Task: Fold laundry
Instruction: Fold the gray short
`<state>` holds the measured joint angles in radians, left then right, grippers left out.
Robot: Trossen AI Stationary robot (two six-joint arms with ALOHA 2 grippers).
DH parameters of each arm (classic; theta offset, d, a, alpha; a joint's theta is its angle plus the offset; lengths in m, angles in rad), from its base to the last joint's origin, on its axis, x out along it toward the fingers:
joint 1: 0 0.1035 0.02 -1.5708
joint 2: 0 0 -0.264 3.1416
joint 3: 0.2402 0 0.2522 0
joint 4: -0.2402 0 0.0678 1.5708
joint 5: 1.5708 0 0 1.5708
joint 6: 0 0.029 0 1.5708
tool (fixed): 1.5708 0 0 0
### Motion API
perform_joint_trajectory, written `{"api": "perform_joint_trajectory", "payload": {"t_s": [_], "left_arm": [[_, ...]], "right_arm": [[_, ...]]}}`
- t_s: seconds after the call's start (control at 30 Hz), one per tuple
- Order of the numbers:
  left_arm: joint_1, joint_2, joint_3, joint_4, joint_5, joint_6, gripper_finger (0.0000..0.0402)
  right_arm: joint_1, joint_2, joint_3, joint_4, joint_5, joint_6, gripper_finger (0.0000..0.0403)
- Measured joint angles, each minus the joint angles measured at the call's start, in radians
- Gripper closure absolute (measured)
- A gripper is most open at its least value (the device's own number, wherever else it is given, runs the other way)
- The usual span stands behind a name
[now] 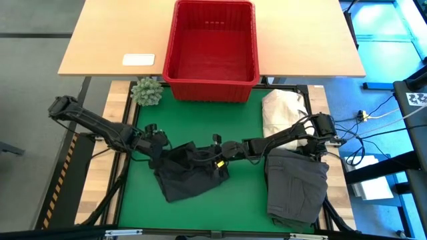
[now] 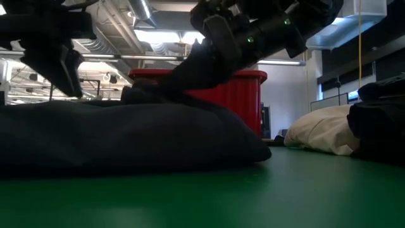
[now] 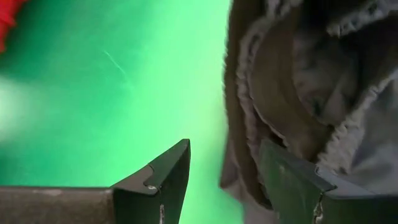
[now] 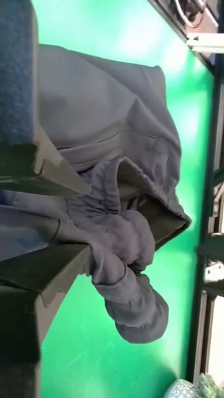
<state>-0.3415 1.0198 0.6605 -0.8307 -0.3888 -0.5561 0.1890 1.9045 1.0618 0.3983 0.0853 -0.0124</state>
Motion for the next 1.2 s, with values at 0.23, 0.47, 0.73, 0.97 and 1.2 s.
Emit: {"api": "perform_joint_trajectory", "payload": {"t_s": [0.23,0.47,0.73,0.97,1.2], "left_arm": [[0.033,-0.084,0.0,0.015,-0.071,0.067,0.0215],[0.034,-0.099,0.0,0.063,-0.042,0.071,0.0215],[0.033,-0.099,0.0,0.141,-0.035,0.126,0.0215],[0.033,-0.098,0.0,0.175,-0.003,0.158,0.0215],[0.033,-0.085,0.0,0.295,0.067,0.273,0.0215]], "right_arm": [[-0.002,0.0,0.0,-0.09,0.163,0.004,0.0271],[-0.026,0.0,0.0,-0.148,0.313,0.012,0.0271],[-0.04,0.0,0.0,-0.148,0.346,0.001,0.0271],[-0.039,-0.018,0.001,-0.17,0.353,0.011,0.0271],[-0.047,-0.045,0.013,-0.194,0.369,-0.018,0.0271]]}}
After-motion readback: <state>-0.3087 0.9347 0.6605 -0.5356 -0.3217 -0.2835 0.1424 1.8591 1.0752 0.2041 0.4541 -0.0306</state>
